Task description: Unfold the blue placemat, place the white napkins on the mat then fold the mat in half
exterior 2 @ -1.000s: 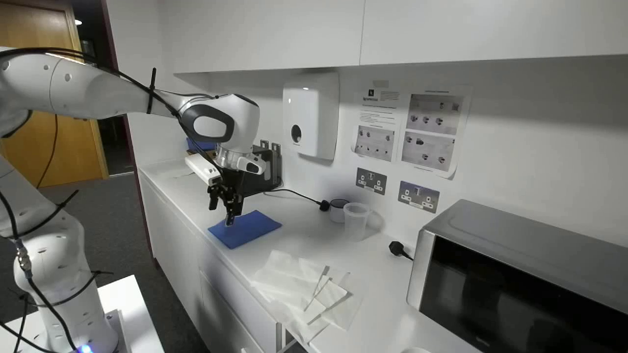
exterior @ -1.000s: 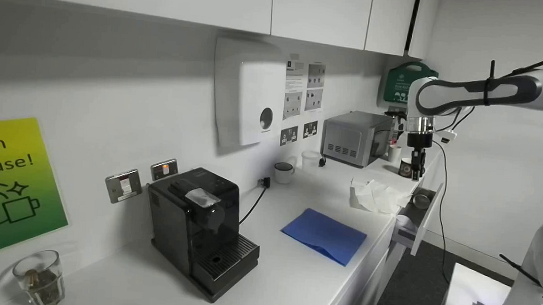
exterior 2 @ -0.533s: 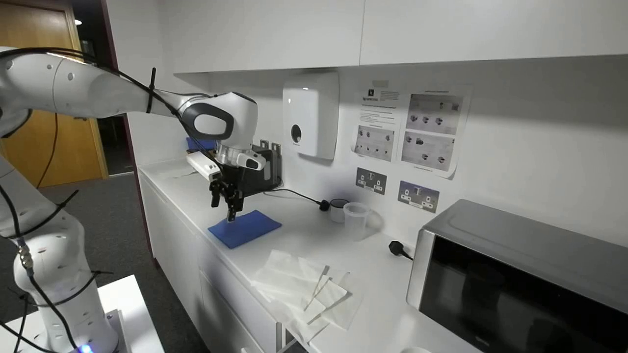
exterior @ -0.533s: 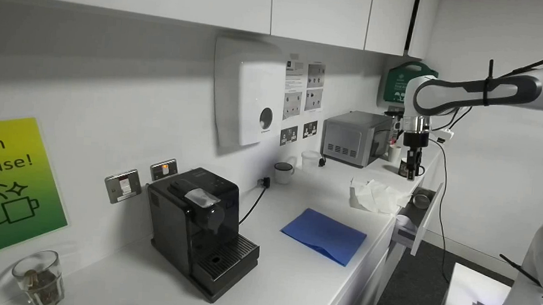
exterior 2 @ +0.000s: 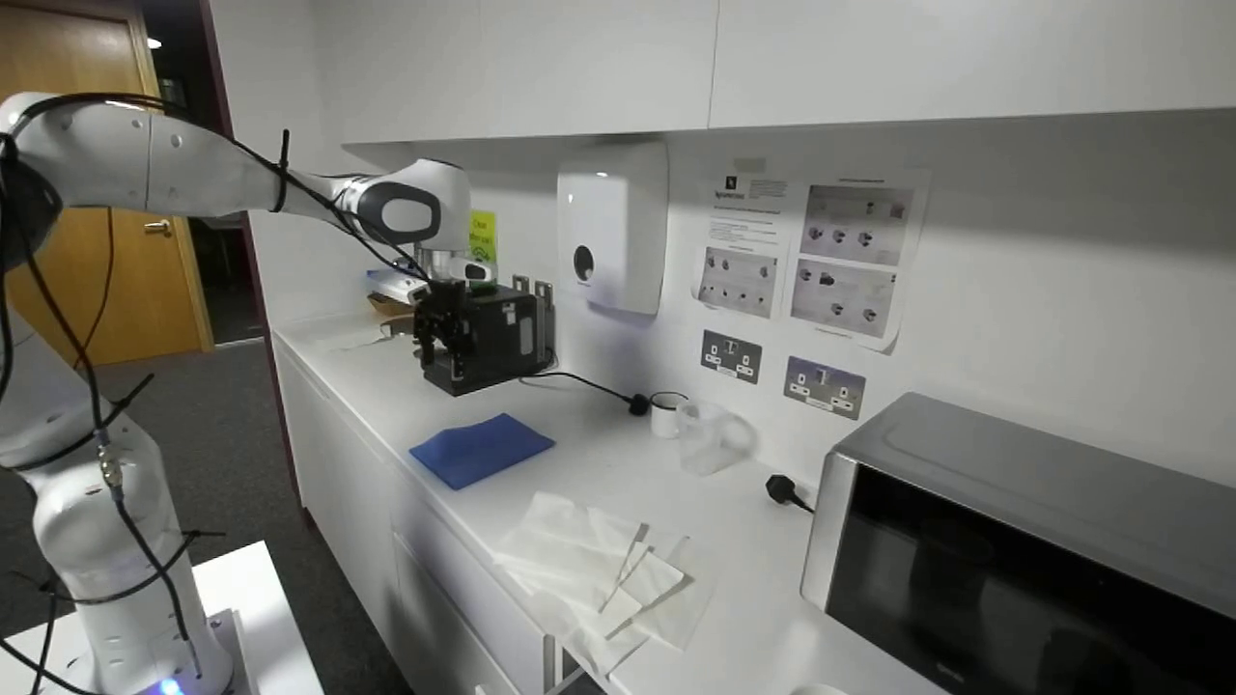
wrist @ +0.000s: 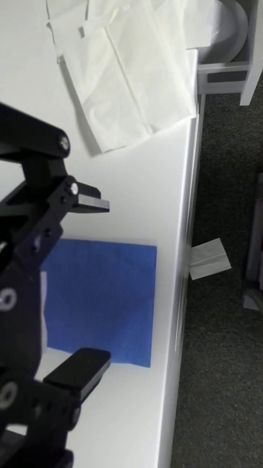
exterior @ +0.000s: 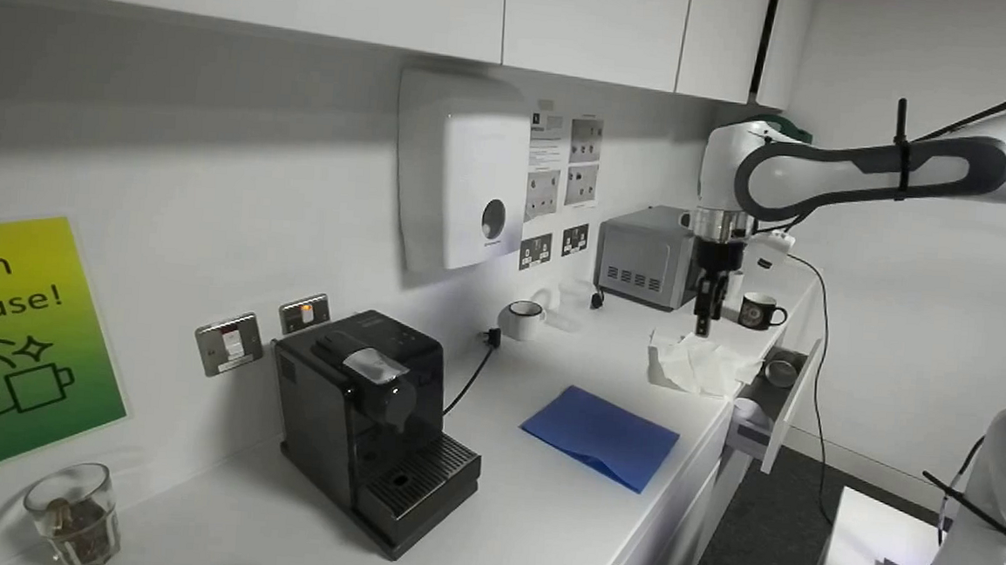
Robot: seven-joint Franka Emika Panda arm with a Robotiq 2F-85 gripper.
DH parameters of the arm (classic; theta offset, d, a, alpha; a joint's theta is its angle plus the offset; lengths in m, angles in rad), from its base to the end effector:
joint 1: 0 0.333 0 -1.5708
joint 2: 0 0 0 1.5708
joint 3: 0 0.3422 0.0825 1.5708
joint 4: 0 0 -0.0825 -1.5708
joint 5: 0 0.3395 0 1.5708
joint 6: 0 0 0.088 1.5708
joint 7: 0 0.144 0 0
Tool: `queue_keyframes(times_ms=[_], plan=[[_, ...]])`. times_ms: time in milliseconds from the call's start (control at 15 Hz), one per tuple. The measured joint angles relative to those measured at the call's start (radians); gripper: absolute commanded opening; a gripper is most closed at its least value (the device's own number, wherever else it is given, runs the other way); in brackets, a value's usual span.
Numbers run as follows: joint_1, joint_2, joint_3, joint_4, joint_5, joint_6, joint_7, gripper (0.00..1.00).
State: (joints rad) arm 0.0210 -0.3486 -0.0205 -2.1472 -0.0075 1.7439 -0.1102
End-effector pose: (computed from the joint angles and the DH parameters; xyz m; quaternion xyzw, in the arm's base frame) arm 0.3900 -0.0017 0.5379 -0.9980 -0.0568 0.0273 0.0013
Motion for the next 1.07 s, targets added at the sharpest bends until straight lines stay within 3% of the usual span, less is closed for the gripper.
queue_keyframes(times_ms=[200,400,733,867,1067], plan=[[0.034,0.072,0.090,0.055,-0.022,0.031,0.095,1.00],[0.045,0.170,0.153,0.101,-0.098,0.133,0.218,1.00],[0.044,0.280,0.163,0.136,-0.269,0.329,0.478,1.00],[0.044,0.287,0.160,0.136,-0.313,0.342,0.556,1.00],[0.045,0.287,0.160,0.133,-0.313,0.342,0.560,1.00]])
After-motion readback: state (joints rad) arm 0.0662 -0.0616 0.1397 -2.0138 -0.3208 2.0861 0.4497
